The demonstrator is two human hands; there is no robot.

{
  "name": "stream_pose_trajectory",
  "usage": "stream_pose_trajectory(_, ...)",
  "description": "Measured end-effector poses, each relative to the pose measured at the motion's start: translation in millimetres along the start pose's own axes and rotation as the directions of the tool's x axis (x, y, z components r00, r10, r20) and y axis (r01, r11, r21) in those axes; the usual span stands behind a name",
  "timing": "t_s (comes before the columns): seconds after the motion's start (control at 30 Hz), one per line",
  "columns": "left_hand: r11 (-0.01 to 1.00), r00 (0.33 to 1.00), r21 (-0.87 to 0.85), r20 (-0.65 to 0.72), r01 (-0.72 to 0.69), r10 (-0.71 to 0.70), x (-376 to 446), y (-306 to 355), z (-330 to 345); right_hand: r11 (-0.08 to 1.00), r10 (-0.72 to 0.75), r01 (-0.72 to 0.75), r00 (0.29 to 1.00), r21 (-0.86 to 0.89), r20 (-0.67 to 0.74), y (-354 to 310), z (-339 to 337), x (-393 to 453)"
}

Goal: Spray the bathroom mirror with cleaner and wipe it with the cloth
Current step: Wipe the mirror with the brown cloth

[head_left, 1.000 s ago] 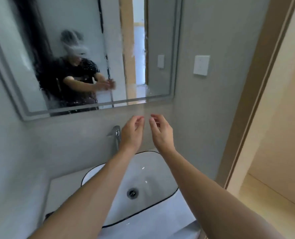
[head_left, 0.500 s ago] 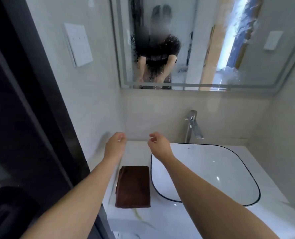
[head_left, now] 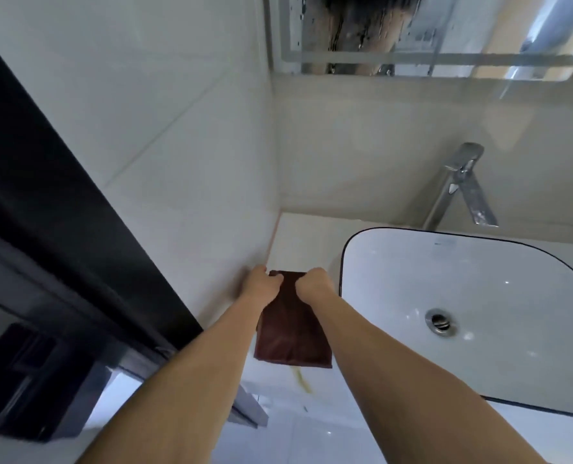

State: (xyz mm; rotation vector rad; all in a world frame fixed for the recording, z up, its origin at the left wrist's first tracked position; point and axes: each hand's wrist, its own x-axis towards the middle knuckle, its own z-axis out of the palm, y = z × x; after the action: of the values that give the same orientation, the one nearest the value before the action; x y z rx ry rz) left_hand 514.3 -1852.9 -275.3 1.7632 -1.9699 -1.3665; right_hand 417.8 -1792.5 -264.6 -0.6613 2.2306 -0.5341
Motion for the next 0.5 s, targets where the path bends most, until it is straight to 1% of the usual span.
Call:
stream_pose_trajectory(0.07,0.997,0.998,0.034,0.016,0.064,-0.065,4,-9,6,0.997,0.066,-0.065,0.997,-0.035,0.034,6,15,9)
stream_pose_trajectory(0.13,0.991,0.994,0.074,0.019,0.108,-0.11,7,-14,13,0.991,0.12,-0.118,0.993,-0.058,0.025,12,26,15)
stream_pose_trajectory(0.27,0.973,0.988,0.171,-0.036,0.155,-0.151,16,-26,29,0.974,0.225,-0.225,0.973,0.01,0.052,19,38,22)
stream_pose_trajectory(0.33,0.967,0.986,0.192,-0.054,0.166,-0.158,16,-30,36,0.96,0.279,-0.281,0.957,0.013,0.078,22,40,27)
stream_pose_trajectory(0.37,0.967,0.986,0.195,-0.059,0.165,-0.156,17,-30,40,0.955,0.29,-0.294,0.954,0.051,0.075,24,41,31)
stream_pose_trajectory(0.43,0.968,0.983,0.175,-0.071,0.181,-0.171,19,-30,43,0.959,0.269,-0.271,0.962,0.08,0.046,24,39,34)
stream_pose_trajectory(0.47,0.969,0.979,0.146,-0.07,0.201,-0.193,20,-30,43,0.963,0.258,-0.26,0.965,0.073,0.04,23,38,32)
stream_pose_trajectory(0.5,0.968,0.973,0.108,-0.06,0.227,-0.221,21,-31,42,0.971,0.24,-0.24,0.97,0.009,0.033,24,39,33)
